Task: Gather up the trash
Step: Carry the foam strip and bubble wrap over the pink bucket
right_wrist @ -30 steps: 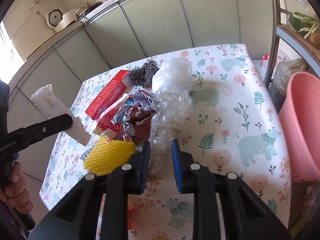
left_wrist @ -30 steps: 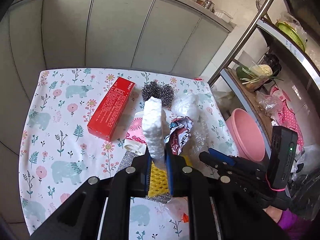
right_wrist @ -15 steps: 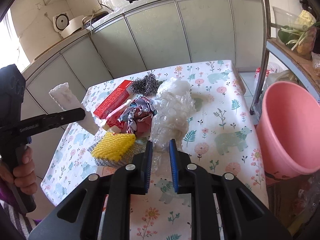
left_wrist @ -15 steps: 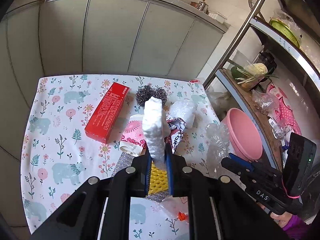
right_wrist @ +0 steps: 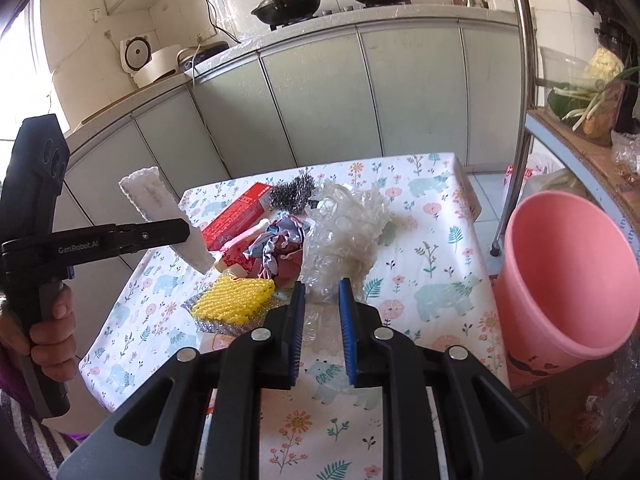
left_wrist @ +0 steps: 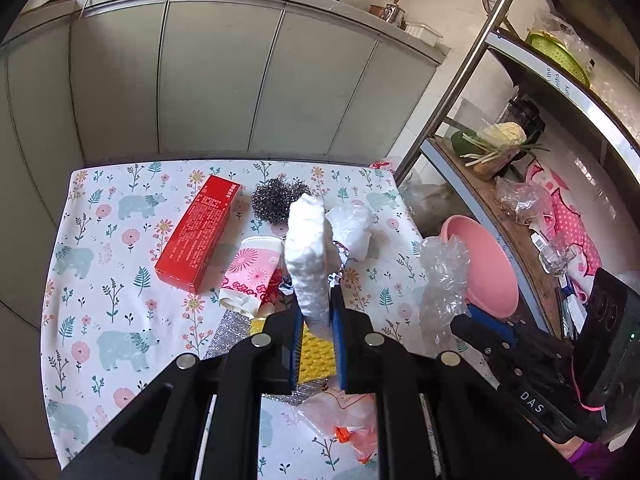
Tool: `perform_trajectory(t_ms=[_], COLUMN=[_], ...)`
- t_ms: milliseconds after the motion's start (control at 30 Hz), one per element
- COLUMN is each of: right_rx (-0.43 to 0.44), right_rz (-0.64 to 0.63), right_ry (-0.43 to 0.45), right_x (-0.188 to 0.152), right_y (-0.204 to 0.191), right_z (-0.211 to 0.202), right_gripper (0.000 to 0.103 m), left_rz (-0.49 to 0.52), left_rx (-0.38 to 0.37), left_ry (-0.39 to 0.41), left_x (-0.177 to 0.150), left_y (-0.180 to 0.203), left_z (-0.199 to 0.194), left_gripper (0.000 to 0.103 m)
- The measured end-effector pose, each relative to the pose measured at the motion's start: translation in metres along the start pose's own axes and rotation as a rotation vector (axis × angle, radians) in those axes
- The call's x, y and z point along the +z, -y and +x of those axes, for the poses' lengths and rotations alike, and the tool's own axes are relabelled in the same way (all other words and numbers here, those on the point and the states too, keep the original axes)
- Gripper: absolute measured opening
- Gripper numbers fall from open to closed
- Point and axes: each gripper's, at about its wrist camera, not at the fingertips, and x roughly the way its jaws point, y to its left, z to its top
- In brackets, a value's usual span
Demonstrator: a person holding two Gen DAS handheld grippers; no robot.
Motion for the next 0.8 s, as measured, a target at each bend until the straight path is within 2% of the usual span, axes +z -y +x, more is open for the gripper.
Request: perform_trajectory(t_ms=[133,367,800], right_rx=[-0.031,-0.096,-0.293], right_rz=[0.001,0.072,0.225], right_ry=[0.044,0.087,0.155], right_x=[0.0,-0.004,-0.011], right_y=[0.006,0.041,0.13], right_z=[-0.014,-0.03,-0.063], right_gripper=[0.017,0.017,0.017], left_rz=[0.039,0.111,0.286], left_rx=[-0.013,-0.071,-0.186], left_ry=[0.004,-0.009,-0.091], left_x=[0.005,0.018,0.031], left_y=[0.017,0.061,0.172], left_z=[0.002,0.019,0.085], left_gripper=[0.012,0.012,0.012])
